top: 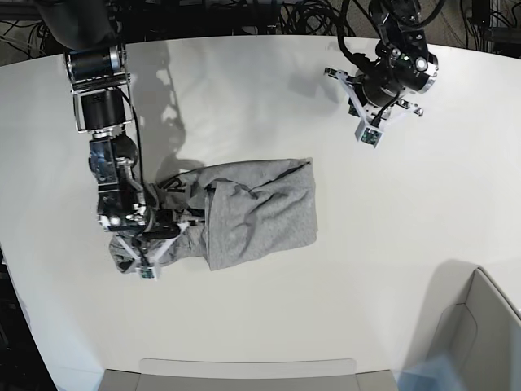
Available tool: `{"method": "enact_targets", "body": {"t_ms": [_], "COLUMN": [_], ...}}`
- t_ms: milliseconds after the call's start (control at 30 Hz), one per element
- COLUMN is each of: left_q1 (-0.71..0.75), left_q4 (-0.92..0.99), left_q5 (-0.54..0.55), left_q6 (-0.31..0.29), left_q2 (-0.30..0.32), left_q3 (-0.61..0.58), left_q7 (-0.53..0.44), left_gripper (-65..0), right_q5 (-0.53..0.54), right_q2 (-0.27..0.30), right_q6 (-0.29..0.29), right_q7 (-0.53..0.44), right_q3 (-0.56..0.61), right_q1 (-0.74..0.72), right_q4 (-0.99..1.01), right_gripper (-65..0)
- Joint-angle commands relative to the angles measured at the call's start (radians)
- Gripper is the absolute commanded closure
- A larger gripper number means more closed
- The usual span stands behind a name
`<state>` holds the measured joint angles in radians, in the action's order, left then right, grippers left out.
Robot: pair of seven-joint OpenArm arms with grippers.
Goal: Fold the T-shirt properly
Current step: 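Lift the bundle with the right gripper and flip it over onto itself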
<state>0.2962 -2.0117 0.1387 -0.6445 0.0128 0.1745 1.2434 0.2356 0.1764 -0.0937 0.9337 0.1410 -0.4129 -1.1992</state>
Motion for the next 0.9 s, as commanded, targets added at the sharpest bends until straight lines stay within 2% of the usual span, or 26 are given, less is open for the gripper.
{"method": "enact_targets", "body": {"t_ms": [0,200,367,467,600,733,800,867], "left_q1": [-0.004,-0.004,-0.004,-0.004,-0.004,-0.004,-0.004,-0.004], "left_q4": [-0.014,-0.007,0.007,0.007,0.007,0.007,0.007,0.007], "left_q5": [0.006,0.005,0.006,0.006,0.006,0.006,0.006,0.008], "left_q6": [-0.001,-0.001,-0.001,-0.001,-0.001,-0.001,-0.001,-0.001], "left_q2": [0.011,0.029,0.028,0.026,0.026,0.026,0.026,0.026], "left_q3": [0.004,0.006,0.001,0.001,0.001,0.001,0.001,0.001], "left_q7": [-0.015,-0.015,-0.015,-0.015,-0.015,-0.015,-0.015,-0.015], "left_gripper": [0.0,0.0,0.0,0.0,0.0,0.0,0.0,0.0], "right_q5": [-0.032,-0.302,-0.546,-0.683,-0.756,-0.763,-0.763,-0.763], "right_q2": [-0.015,-0.107,-0.209,-0.263,-0.314,-0.334,-0.334,-0.334], "right_q6": [-0.008,-0.064,-0.065,-0.059,-0.056,-0.057,-0.057,-0.056], "right_q7": [0.011,0.143,0.209,0.215,0.21,0.21,0.206,0.163], "right_q3": [0.035,0.248,0.372,0.449,0.504,0.559,0.582,0.61], "right_q1": [-0.04,-0.067,-0.068,-0.07,-0.086,-0.113,-0.11,-0.097], "right_q4": [-0.043,-0.136,-0.158,-0.11,0.032,0.17,0.18,0.177], "right_gripper": [0.0,0.0,0.0,0.0,0.0,0.0,-5.7,-16.2]}}
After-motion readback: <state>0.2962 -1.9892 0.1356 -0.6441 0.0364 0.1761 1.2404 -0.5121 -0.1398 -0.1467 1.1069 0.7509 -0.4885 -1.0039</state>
